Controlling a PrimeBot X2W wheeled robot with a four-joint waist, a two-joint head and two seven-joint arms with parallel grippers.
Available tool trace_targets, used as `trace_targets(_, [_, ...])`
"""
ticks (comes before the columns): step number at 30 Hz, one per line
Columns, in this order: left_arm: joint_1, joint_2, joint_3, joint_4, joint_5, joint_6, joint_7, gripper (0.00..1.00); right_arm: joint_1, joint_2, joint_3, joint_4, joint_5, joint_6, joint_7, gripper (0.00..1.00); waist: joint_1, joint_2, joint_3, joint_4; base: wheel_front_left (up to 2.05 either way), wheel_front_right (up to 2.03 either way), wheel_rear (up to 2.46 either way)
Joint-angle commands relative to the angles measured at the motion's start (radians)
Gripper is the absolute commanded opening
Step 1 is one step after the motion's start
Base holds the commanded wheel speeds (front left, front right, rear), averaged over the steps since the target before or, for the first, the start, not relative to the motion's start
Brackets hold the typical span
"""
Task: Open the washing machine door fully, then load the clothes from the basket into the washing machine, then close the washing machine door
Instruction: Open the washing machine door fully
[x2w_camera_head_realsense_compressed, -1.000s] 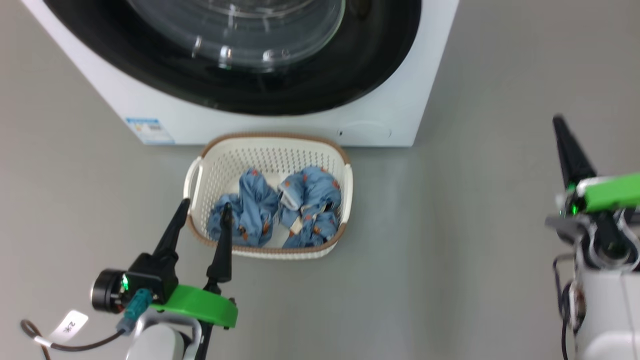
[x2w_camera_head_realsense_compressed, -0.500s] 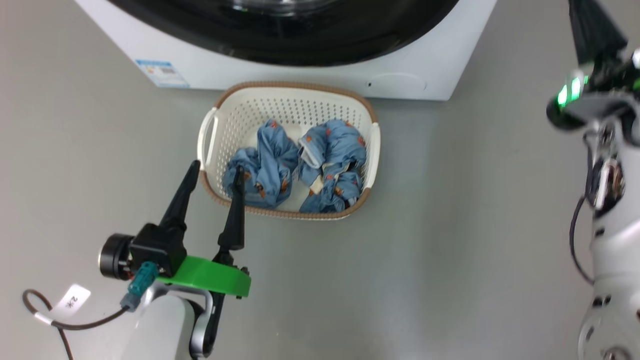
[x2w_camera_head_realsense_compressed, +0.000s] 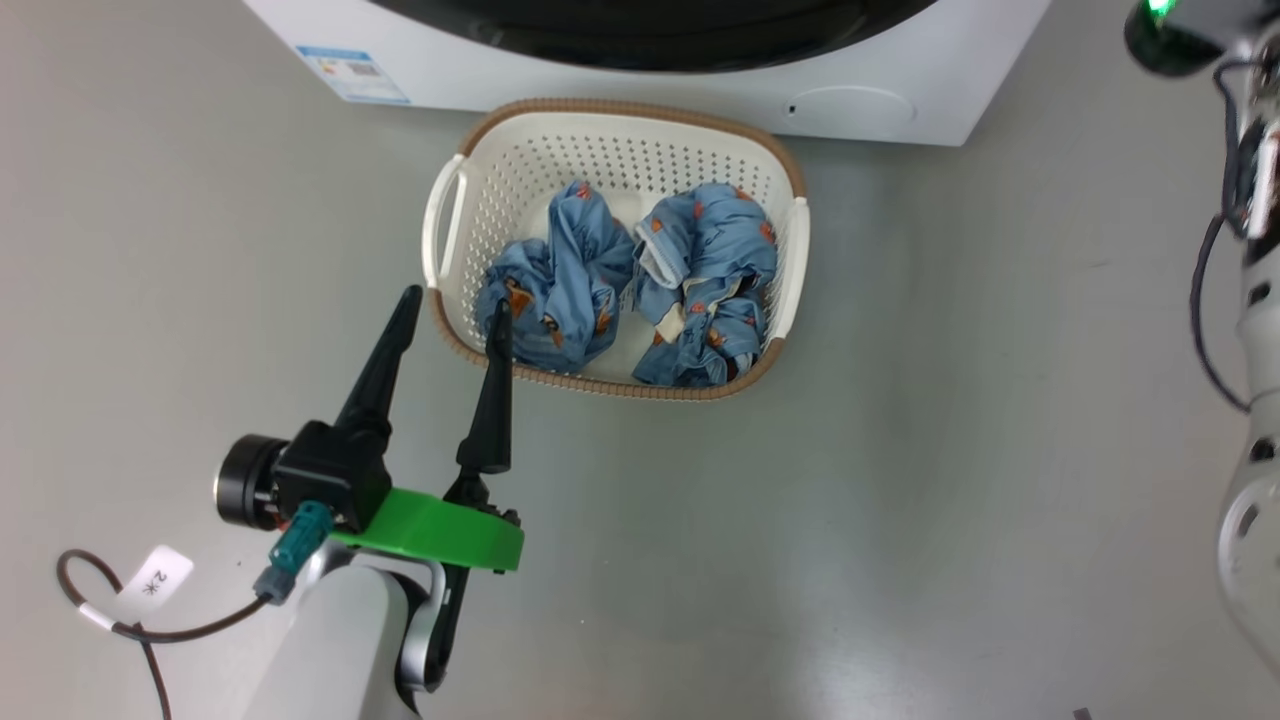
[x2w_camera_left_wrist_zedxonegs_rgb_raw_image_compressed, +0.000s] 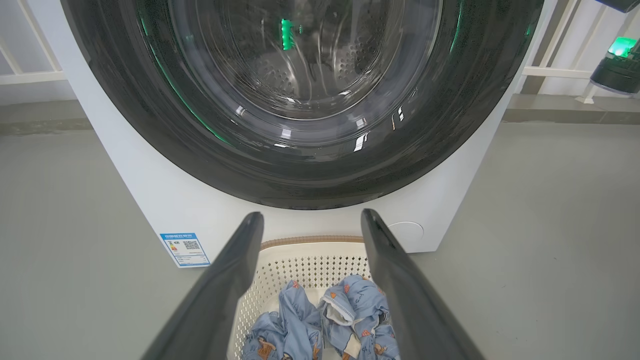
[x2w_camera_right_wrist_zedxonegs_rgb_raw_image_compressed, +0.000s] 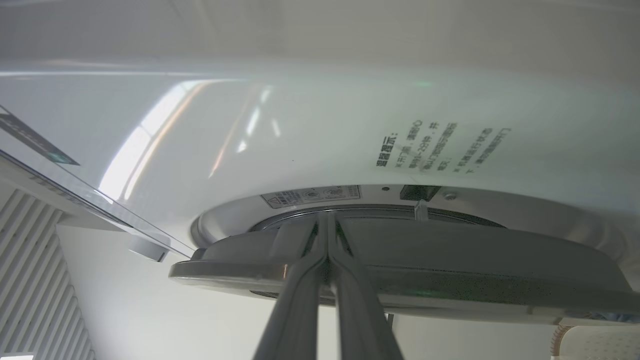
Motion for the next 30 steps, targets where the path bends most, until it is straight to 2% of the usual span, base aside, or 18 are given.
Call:
trace_targets(1, [-0.016,0.020,0.025,-0.027,-0.009,0.009,-0.008,1.00,-0.040,0.010,0.019,-0.010,-0.014,0.002,0.004,0.00,0.0000,0.0000,0.011,0.011,0.00,0.00,0.00])
trace_targets(10, [-0.030,0.020,0.002,-0.040,-0.029,0.020,-0.008,1.00,-0.196,-0.020,0.062,0.150,-0.104,0.002,-0.002,0.00,0.0000,0.0000,0.038,0.041,0.00,0.00,0.00])
trace_targets(16, [-0.033,0.020,-0.008,-0.046,-0.038,0.028,-0.008,1.00,-0.260,-0.028,0.081,0.211,-0.141,0.002,0.010,0.00,0.0000,0.0000,0.047,0.053,0.00,0.00,0.00])
trace_targets(30, [-0.036,0.020,-0.012,-0.037,-0.044,0.034,-0.008,1.00,-0.250,-0.032,0.103,0.223,-0.157,0.002,0.099,0.00,0.0000,0.0000,0.040,0.054,0.00,0.00,0.00])
